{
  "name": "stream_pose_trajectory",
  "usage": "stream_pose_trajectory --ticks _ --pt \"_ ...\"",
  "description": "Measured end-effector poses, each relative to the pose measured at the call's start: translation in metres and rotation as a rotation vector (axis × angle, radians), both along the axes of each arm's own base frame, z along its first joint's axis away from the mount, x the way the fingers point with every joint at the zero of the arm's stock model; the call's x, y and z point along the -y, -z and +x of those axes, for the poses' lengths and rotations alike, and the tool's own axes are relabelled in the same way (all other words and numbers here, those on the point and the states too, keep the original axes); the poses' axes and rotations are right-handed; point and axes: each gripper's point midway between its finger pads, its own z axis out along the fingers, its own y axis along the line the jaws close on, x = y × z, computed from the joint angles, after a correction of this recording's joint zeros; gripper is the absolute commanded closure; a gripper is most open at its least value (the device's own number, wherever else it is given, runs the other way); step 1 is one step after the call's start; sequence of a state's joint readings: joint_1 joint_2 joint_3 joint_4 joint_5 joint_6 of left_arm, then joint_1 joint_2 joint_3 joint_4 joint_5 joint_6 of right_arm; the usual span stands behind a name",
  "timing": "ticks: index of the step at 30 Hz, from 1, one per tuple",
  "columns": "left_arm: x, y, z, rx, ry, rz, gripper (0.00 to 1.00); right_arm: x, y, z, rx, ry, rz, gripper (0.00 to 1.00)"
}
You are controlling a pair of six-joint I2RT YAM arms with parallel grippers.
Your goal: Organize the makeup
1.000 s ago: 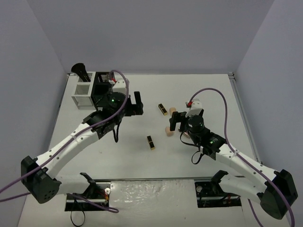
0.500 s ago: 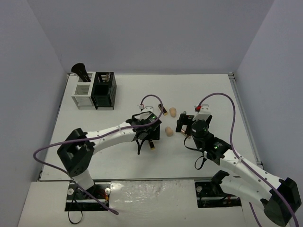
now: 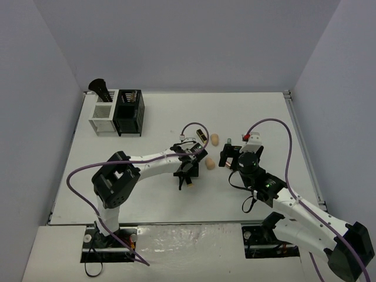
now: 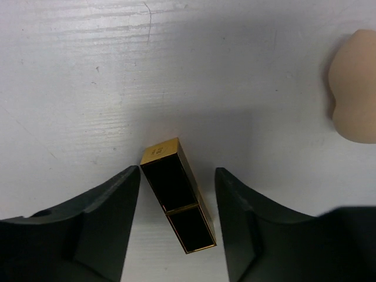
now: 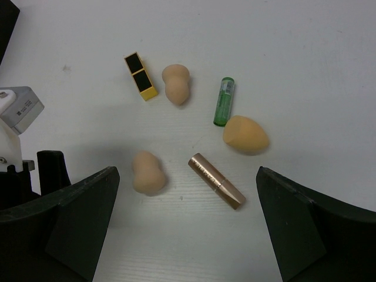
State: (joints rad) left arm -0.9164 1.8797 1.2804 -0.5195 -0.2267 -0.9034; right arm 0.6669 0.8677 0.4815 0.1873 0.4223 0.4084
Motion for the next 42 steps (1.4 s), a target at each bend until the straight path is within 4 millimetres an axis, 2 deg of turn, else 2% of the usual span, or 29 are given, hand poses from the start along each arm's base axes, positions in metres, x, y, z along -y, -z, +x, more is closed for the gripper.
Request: stream_pose_trajectory --ticks 6,7,12,14,16,18,20,21,23,26,28,30,34,39,42 --pt "-0.002 0.005 -0.002 -0.015 -0.009 0.01 0.97 -0.003 -0.003 0.002 0.013 -0.008 0.015 0.0" --pt "-0.002 0.005 -0.001 -0.014 -0.01 0.01 1.0 -0.003 -0.003 0.002 0.015 -0.009 0.017 0.0" --pt "-0.01 -0.003 0.003 0.024 -0.009 0.035 1.0 -0.006 -0.003 0.002 0.017 -0.022 0.024 0.0" --pt "-0.017 -0.02 0.008 0.08 -0.005 0.032 1.0 -0.007 -0.003 0.001 0.017 -0.03 0.024 0.0" --pt "-0.029 -0.05 0.017 0.177 -0.001 0.02 1.0 -0.009 -0.003 0.001 0.019 -0.042 0.026 0.0" --pt "-0.051 -0.092 0.031 0.293 -0.021 0.003 1.0 -0.011 -0.004 0.002 0.022 -0.054 0.031 0.0" --pt "-0.077 -0.14 0.053 0.437 -0.076 -0.051 1.0 -0.013 -0.004 0.002 0.024 -0.065 0.038 0.0" --pt "-0.095 -0.164 0.065 0.513 -0.111 -0.073 1.0 -0.015 -0.004 0.001 0.025 -0.074 0.041 0.0" --pt "-0.144 -0.205 0.088 0.662 -0.218 -0.086 1.0 -0.018 -0.006 0.001 0.031 -0.091 0.05 0.0" --pt "-0.215 -0.245 0.111 0.824 -0.357 -0.032 1.0 -0.023 -0.005 0.001 0.036 -0.117 0.058 0.0" --pt "-0.25 -0.262 0.126 0.899 -0.428 0.015 1.0 -0.025 -0.003 -0.001 0.038 -0.135 0.062 0.0" --pt "-0.277 -0.267 0.144 0.934 -0.473 0.061 1.0 -0.028 0.0 -0.002 0.033 -0.152 0.064 0.0" --pt "-0.315 -0.262 0.183 0.974 -0.512 0.132 1.0 -0.033 -0.001 -0.004 0.036 -0.183 0.073 0.0" --pt "-0.346 -0.235 0.232 1.003 -0.514 0.221 1.0 -0.037 -0.003 -0.004 0.046 -0.205 0.084 0.0" --pt "-0.36 -0.215 0.252 0.99 -0.504 0.255 1.0 -0.038 -0.002 -0.004 0.044 -0.21 0.084 0.0"
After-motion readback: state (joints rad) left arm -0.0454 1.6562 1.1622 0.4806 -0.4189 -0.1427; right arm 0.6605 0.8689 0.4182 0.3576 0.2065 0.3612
